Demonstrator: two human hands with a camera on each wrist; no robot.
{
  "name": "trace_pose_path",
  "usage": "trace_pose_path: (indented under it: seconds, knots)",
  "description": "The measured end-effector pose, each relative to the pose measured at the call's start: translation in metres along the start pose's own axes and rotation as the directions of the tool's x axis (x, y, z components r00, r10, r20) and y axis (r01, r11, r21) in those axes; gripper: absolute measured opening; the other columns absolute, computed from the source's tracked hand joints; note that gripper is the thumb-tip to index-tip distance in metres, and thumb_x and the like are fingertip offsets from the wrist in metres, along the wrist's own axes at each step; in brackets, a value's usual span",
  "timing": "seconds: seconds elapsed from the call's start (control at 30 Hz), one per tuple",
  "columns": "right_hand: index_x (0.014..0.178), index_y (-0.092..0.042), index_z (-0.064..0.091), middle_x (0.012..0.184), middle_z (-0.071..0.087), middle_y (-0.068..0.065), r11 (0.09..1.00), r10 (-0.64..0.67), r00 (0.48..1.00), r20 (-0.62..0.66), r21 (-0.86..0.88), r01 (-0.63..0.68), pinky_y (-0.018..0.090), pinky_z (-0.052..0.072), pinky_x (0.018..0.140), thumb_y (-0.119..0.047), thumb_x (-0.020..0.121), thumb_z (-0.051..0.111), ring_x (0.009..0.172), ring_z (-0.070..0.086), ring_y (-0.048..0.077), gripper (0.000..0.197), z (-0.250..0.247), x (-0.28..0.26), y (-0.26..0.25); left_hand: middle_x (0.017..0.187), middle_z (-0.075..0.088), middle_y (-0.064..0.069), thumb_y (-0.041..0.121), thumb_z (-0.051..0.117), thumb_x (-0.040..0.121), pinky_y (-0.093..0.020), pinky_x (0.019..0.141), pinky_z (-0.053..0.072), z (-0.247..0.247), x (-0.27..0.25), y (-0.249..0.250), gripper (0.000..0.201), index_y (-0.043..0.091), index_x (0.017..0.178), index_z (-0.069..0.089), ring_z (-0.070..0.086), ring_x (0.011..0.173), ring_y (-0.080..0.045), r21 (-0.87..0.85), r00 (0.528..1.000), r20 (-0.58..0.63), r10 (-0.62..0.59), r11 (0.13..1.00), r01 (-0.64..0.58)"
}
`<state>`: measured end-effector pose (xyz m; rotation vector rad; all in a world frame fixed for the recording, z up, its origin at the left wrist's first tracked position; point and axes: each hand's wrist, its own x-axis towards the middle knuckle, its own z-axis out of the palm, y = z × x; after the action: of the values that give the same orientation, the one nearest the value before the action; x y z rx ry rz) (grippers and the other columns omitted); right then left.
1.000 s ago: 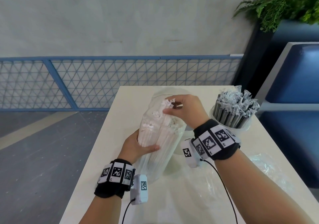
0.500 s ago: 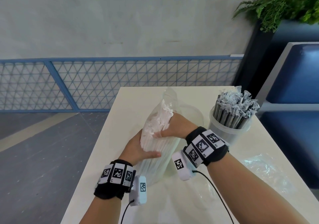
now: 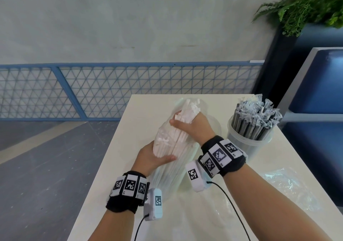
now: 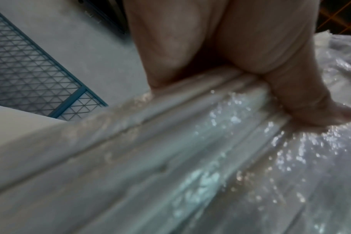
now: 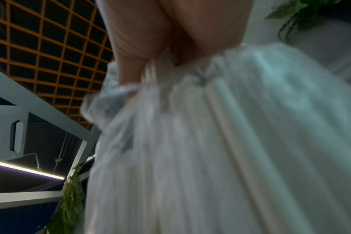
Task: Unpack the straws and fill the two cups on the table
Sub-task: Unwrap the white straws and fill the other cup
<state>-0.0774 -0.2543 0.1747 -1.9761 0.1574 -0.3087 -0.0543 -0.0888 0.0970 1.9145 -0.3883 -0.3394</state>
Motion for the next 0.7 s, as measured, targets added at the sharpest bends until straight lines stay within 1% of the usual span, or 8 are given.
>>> trace_pose_path:
  seconds: [0.03, 0.13, 0.23, 0.33, 0.43, 0.5, 0.57, 0.7]
  knots:
    - [0.09, -0.001, 0.065, 0.087, 0.068, 0.015, 1.0, -0.01, 0.999, -0.037, 0.007, 0.011, 0.037, 0.051, 0.079, -0.025, 0.076, 0.073, 0.084, 0.065, 0.027, 0.029, -0.003, 0.003, -0.004, 0.09, 0.065, 0.016, 0.032, 0.084, 0.061, -0.01, 0.07, 0.044, 0.0, 0.0, -0.001, 0.043, 0.035, 0.093, 0.056, 0.06, 0.087, 0.006, 0.001, 1.0, -0.004, -0.006, 1.0, 0.006]
    - [0.09, -0.004, 0.069, 0.089, 0.071, 0.013, 0.995, -0.047, 0.993, -0.112, 0.08, 0.056, 0.039, 0.052, 0.083, -0.026, 0.078, 0.071, 0.088, 0.067, 0.025, 0.025, -0.014, 0.01, -0.015, 0.089, 0.065, 0.016, 0.032, 0.083, 0.062, -0.013, 0.073, 0.045, -0.001, 0.002, -0.003, 0.039, 0.034, 0.09, 0.056, 0.063, 0.088, -0.002, 0.007, 1.0, -0.016, -0.02, 1.0, 0.02]
    - [0.09, -0.008, 0.069, 0.091, 0.072, 0.012, 0.987, -0.035, 0.988, -0.153, 0.151, 0.058, 0.045, 0.053, 0.086, -0.026, 0.079, 0.071, 0.088, 0.068, 0.024, 0.021, -0.016, 0.011, -0.018, 0.086, 0.063, 0.019, 0.029, 0.083, 0.064, -0.005, 0.067, 0.042, 0.0, 0.003, -0.003, 0.037, 0.036, 0.087, 0.055, 0.058, 0.082, 0.007, -0.007, 0.999, -0.021, -0.03, 1.0, 0.03]
    - [0.103, -0.014, 0.061, 0.099, 0.07, 0.006, 0.982, 0.009, 0.986, -0.166, 0.187, 0.022, 0.04, 0.054, 0.085, -0.028, 0.075, 0.074, 0.092, 0.066, 0.019, 0.034, -0.001, 0.002, -0.009, 0.086, 0.064, 0.017, 0.025, 0.083, 0.063, -0.007, 0.063, 0.045, 0.0, 0.004, -0.003, 0.036, 0.034, 0.086, 0.056, 0.058, 0.081, 0.007, -0.062, 0.998, -0.053, -0.041, 0.997, 0.038]
    - [0.118, -0.016, 0.049, 0.105, 0.063, -0.003, 0.984, 0.064, 0.985, -0.158, 0.175, -0.035, 0.027, 0.05, 0.082, -0.027, 0.071, 0.078, 0.097, 0.06, 0.012, 0.056, 0.017, -0.012, 0.004, 0.089, 0.065, 0.015, 0.023, 0.083, 0.063, -0.01, 0.065, 0.044, 0.0, 0.003, -0.002, 0.039, 0.033, 0.088, 0.056, 0.061, 0.085, 0.0, -0.08, 0.997, -0.061, -0.037, 0.996, 0.032]
    - [0.119, -0.014, 0.05, 0.102, 0.06, -0.004, 0.986, 0.093, 0.98, -0.178, 0.155, -0.065, 0.023, 0.046, 0.078, -0.024, 0.072, 0.076, 0.095, 0.058, 0.012, 0.054, 0.028, -0.017, 0.011, 0.092, 0.061, 0.021, 0.023, 0.084, 0.063, -0.007, 0.065, 0.042, 0.002, 0.0, 0.002, 0.046, 0.033, 0.097, 0.053, 0.057, 0.087, 0.007, -0.069, 0.999, -0.043, -0.003, 0.998, 0.0]
    - [0.115, -0.012, 0.054, 0.101, 0.063, 0.0, 0.985, 0.114, 0.976, -0.183, 0.151, -0.086, 0.027, 0.048, 0.079, -0.022, 0.075, 0.074, 0.095, 0.059, 0.015, 0.046, 0.035, -0.017, 0.012, 0.095, 0.055, 0.027, 0.024, 0.083, 0.064, -0.004, 0.065, 0.041, 0.005, -0.001, 0.006, 0.055, 0.032, 0.105, 0.049, 0.05, 0.088, 0.015, -0.057, 0.998, -0.055, 0.032, 0.998, -0.036]
    - [0.112, -0.01, 0.058, 0.106, 0.066, 0.005, 0.97, 0.137, 0.977, -0.166, 0.223, -0.098, 0.032, 0.051, 0.085, -0.019, 0.079, 0.069, 0.099, 0.062, 0.019, 0.036, 0.033, -0.012, 0.009, 0.093, 0.048, 0.032, 0.025, 0.081, 0.068, 0.004, 0.064, 0.037, 0.004, -0.003, 0.011, 0.053, 0.032, 0.106, 0.044, 0.048, 0.088, 0.012, -0.052, 0.995, -0.078, 0.067, 0.996, -0.071]
